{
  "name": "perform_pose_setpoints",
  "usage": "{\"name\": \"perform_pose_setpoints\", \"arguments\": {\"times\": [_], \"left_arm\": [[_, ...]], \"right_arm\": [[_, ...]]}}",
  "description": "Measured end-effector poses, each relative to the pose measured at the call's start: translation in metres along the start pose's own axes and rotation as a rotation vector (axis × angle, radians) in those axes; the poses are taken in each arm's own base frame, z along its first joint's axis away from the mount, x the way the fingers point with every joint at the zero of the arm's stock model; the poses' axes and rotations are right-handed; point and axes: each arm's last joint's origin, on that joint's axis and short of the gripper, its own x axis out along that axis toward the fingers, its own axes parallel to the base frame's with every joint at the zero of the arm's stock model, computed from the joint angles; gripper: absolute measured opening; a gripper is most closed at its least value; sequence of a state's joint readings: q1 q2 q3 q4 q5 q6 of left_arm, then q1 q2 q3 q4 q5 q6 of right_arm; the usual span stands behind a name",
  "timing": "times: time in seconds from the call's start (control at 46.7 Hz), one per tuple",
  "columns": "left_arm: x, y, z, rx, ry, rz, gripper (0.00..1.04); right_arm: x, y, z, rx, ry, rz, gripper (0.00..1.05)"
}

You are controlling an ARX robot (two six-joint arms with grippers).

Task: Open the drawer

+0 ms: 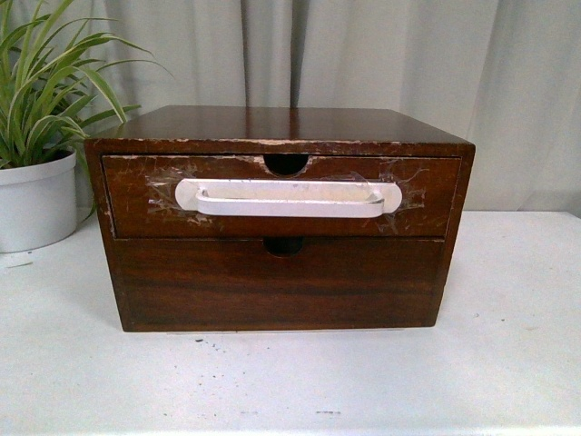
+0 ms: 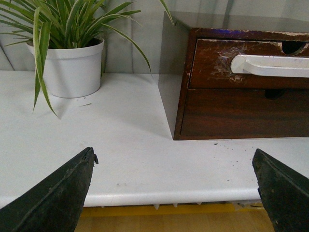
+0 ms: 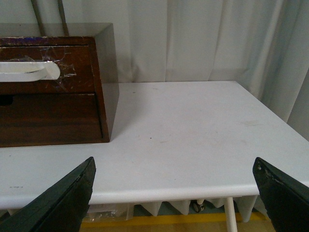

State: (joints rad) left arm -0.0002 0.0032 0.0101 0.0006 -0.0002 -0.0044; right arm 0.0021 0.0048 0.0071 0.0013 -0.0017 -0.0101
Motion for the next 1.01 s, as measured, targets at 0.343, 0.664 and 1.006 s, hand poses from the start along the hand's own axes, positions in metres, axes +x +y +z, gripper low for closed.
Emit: {"name": "perform_pose_setpoints", "arguments": {"times": [0.343, 0.664, 1.006], "left_arm": [[0.0000, 0.0000, -0.0001, 0.000, 0.000, 0.000, 0.98], [0.0000, 0.0000, -0.0001, 0.000, 0.000, 0.000, 0.98], [0.0000, 0.0000, 0.0000, 0.000, 0.000, 0.000, 0.98]], "right_arm": [[0.0000, 0.0000, 0.0000, 0.000, 0.000, 0.000, 0.96], [0.0000, 0.0000, 0.0000, 0.000, 0.000, 0.000, 0.96], [0.0000, 0.0000, 0.0000, 0.000, 0.000, 0.000, 0.96]]}}
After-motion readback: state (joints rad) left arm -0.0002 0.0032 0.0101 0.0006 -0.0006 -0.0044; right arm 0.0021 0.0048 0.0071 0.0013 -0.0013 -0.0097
